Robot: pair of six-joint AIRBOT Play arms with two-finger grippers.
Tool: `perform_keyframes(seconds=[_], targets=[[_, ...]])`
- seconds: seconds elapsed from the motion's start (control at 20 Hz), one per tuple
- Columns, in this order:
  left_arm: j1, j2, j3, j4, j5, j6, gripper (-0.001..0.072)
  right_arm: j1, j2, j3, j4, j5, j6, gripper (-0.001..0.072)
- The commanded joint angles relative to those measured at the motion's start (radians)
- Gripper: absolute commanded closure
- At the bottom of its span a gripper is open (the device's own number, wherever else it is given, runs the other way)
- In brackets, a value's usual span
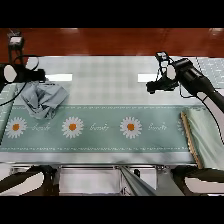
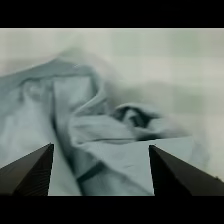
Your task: Fold the shirts.
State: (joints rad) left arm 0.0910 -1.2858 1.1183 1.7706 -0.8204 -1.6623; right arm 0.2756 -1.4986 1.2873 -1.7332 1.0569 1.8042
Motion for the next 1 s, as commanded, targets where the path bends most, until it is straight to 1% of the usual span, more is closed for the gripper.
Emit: perform_keyframes(seconds=[0.0,0.1,0.2,0.25,0.3,0.35,0.45,0.55,0.75,0.85,0.95], targets=[[0.127,-0.116,0.004,0.007,-0.226,-0.042,0.0007,0.0,0.0,0.0,-0.019,-0.001,-0.002,0.0081],[0.154,-0.201,0.004,0.012,-0.349,-0.05,0.0007,0.0,0.0,0.0,-0.018,0.004,-0.002,0.0081],[0.165,-0.259,0.004,-0.001,-0.412,-0.063,0.0009,0.0,0.0,0.0,-0.014,0.032,-0.002,0.0081],[0.163,-0.274,0.004,-0.01,-0.428,-0.059,0.0033,0.0,0.0,0.0,-0.008,0.046,-0.002,0.0081],[0.162,-0.275,0.004,-0.03,-0.437,-0.04,0.0338,0.0,0.003,0.0,-0.001,0.056,-0.002,0.0081],[0.162,-0.266,0.006,-0.072,-0.437,0.003,0.0677,0.0,0.007,0.0,0.002,0.067,-0.002,0.0081],[0.162,-0.227,0.031,-0.159,-0.436,0.071,0.0681,0.0,0.037,0.0,0.006,0.087,-0.002,0.0081],[0.162,-0.143,0.069,-0.244,-0.398,0.08,0.0682,0.0,0.099,0.0,0.003,0.093,-0.002,0.0082],[0.162,0.108,0.112,-0.424,-0.259,0.084,0.0681,0.0,0.269,0.0,0.002,0.095,-0.002,0.0082],[0.162,0.215,0.138,-0.481,-0.231,0.091,0.0681,0.0,0.356,0.0,0.011,0.1,-0.002,0.0082],[0.162,0.301,0.181,-0.555,-0.23,0.137,0.0681,0.0,0.439,0.0,0.031,0.102,-0.002,0.0082]])
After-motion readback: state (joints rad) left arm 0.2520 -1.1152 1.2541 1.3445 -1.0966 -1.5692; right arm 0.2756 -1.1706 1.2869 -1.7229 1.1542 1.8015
